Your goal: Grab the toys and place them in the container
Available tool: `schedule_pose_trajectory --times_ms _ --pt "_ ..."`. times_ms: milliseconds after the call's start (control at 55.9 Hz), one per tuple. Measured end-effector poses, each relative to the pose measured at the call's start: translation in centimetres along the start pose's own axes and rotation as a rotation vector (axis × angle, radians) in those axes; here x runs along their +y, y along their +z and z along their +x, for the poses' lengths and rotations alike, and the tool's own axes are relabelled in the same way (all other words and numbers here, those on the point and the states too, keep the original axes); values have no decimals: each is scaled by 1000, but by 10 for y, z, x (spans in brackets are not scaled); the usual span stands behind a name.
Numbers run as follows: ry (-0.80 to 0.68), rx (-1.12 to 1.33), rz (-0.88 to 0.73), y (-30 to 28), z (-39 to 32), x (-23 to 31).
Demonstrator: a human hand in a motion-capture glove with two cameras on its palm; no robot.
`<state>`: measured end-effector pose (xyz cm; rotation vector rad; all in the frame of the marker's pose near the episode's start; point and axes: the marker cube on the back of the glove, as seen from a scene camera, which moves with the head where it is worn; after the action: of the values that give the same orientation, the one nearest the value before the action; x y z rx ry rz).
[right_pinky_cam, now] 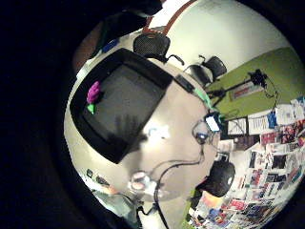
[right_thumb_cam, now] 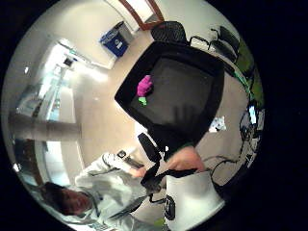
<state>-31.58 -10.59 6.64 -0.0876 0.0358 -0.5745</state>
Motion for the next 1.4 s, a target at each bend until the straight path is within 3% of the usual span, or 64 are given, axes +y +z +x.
schedule_pose_trajectory --times_ms 197,537,734,1074,1397 --pt "78 87 -165 34 59 36" --pt "157 128 -490 164 133 24" --pt "130 186 -590 234 125 39" --pt "131 55 -501 269 120 45" --pt "166 -60 -448 235 103 71"
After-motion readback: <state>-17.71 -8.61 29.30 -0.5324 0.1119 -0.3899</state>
